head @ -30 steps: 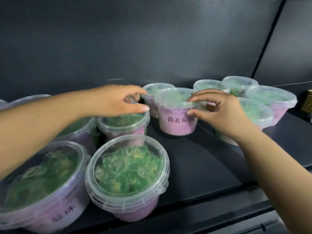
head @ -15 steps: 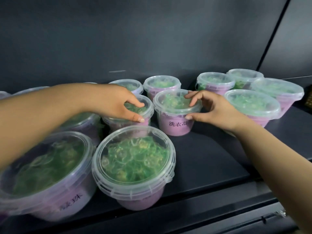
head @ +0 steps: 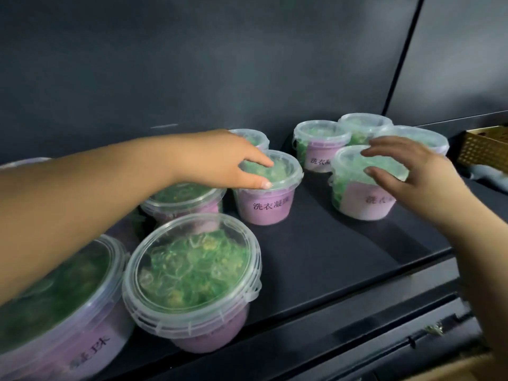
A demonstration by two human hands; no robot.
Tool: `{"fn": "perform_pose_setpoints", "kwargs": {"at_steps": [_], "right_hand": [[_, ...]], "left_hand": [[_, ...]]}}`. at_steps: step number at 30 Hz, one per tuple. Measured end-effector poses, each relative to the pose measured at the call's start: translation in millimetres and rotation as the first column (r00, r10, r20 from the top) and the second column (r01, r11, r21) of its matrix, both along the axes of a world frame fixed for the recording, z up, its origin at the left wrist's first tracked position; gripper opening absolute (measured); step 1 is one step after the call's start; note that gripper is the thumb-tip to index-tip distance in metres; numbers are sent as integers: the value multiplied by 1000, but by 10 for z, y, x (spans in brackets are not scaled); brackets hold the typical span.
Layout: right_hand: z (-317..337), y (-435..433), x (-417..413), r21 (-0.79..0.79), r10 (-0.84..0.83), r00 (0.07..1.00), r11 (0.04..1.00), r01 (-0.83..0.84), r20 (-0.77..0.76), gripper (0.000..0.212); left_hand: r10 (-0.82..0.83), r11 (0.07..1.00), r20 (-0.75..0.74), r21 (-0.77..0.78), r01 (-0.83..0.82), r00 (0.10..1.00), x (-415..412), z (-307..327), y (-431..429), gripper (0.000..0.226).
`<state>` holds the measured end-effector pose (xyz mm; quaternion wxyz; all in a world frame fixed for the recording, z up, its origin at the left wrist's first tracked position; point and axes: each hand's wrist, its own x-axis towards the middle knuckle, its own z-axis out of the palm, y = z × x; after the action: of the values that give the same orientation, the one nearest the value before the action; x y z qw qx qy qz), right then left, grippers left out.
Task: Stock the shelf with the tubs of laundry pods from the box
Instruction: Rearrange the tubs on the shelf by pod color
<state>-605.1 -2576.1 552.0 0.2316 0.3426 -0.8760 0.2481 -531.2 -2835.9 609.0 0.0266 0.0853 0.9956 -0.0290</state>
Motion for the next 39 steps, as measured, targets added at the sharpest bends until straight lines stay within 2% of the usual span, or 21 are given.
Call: {"fn": "perform_pose_setpoints", "kwargs": {"at_steps": [3, 7, 9, 12, 16, 19, 22, 25, 27, 29, 34, 36, 39], "right_hand": [[-122, 162, 7, 99, -98, 982, 992, 82, 164, 38], [-197, 222, 94, 100, -106, 991, 990, 97, 84, 39], [-193, 283, 147, 73, -41, 996, 997, 35, 81, 41], [-147, 386, 256, -8, 153, 970, 988, -154, 190, 41], [-117, 380, 476, -84, 365, 882, 930, -357, 299, 46], [-156, 253, 593, -116, 451, 848, 892, -436, 277, 55], [-211, 93, 654, -157, 498, 831, 867, -473, 248, 53], [-242, -25, 684, -175, 517, 825, 856, -487, 230, 52], [-266, -80, 698, -193, 517, 827, 854, -483, 220, 52], [-296, -101, 716, -206, 509, 835, 857, -472, 209, 51], [-280, -19, 759, -272, 461, 859, 875, -400, 222, 50], [-293, -19, 746, -268, 428, 866, 893, -362, 259, 52], [-351, -44, 743, -270, 450, 828, 887, -373, 334, 55]], "left_hand": [[-19, 1000, -1, 2, 19, 1000, -124, -28, 186, 51], [-45, 999, -15, -29, 45, 999, -220, -72, 339, 45], [-42, 999, -13, -26, 42, 999, -242, -73, 333, 42], [-36, 999, 24, 16, 36, 999, -255, -51, 276, 33], [9, 962, 201, 266, -64, 980, -219, 42, 167, 36], [27, 964, 271, 247, -96, 962, -183, 83, 147, 35], [9, 963, 305, 255, -91, 952, -148, 96, 206, 50], [-23, 970, 364, 232, -67, 931, -88, 99, 224, 94], [13, 983, 385, 163, -82, 923, -63, 52, 219, 113], [19, 990, 381, 121, -71, 924, -36, -7, 241, 116], [2, 993, 351, 112, -44, 936, -28, -56, 235, 107], [-5, 993, 353, 110, -36, 936, -41, -56, 223, 107], [-15, 997, 344, 74, -12, 939, -84, -37, 218, 108]]}}
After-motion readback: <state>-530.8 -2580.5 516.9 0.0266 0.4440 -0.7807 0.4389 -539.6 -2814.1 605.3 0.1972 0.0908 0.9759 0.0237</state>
